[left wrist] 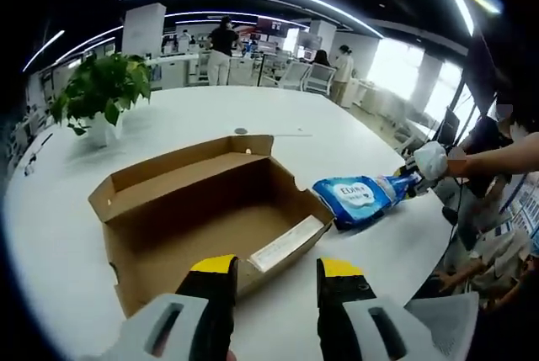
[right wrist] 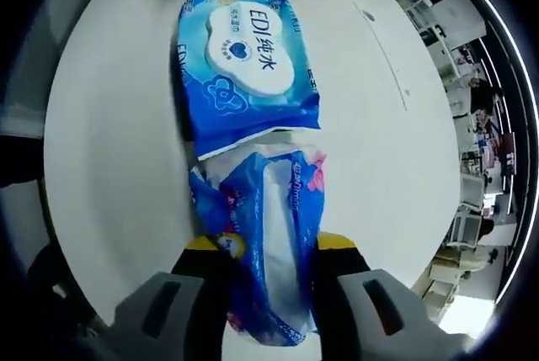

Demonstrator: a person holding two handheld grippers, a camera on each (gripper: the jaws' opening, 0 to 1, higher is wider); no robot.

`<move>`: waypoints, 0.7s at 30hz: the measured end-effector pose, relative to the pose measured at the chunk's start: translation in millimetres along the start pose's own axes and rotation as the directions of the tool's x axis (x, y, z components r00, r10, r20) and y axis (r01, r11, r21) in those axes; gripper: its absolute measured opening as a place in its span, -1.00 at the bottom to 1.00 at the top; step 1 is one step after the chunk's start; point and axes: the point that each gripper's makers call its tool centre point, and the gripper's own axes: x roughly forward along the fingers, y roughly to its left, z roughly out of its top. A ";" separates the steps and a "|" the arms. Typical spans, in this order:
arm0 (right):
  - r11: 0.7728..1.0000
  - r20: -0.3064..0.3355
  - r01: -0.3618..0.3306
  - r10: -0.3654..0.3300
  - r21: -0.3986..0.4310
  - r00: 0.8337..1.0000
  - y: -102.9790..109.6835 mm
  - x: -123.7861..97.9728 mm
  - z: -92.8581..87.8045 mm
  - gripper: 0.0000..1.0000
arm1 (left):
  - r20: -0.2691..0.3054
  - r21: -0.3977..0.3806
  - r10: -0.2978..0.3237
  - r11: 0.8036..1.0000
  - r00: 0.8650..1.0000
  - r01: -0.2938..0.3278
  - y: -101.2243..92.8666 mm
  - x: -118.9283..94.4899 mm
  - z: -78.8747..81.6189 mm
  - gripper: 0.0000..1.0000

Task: Operate the shoe box by opening the lid, removing the specified soft item, and placing it in the target area until the item is outside and the box remains undamaged.

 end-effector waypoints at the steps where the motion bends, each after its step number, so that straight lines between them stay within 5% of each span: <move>1: 1.000 0.001 -0.005 0.005 -0.002 1.000 0.9 2.0 0.1 -0.31 | 0.000 -0.002 0.000 1.000 1.000 0.000 -0.2 0.1 -0.5 -0.25; 7: 0.997 -0.008 -0.029 0.029 -0.065 1.000 6.7 2.9 -0.7 -0.28 | -0.007 0.000 0.002 1.000 1.000 -0.002 0.9 0.6 -3.4 -0.25; 21: 0.998 -0.003 -0.029 0.028 -0.053 1.000 6.8 -4.0 1.4 -0.32 | 0.003 -0.012 -0.007 1.000 1.000 0.007 2.7 3.1 -4.4 -0.25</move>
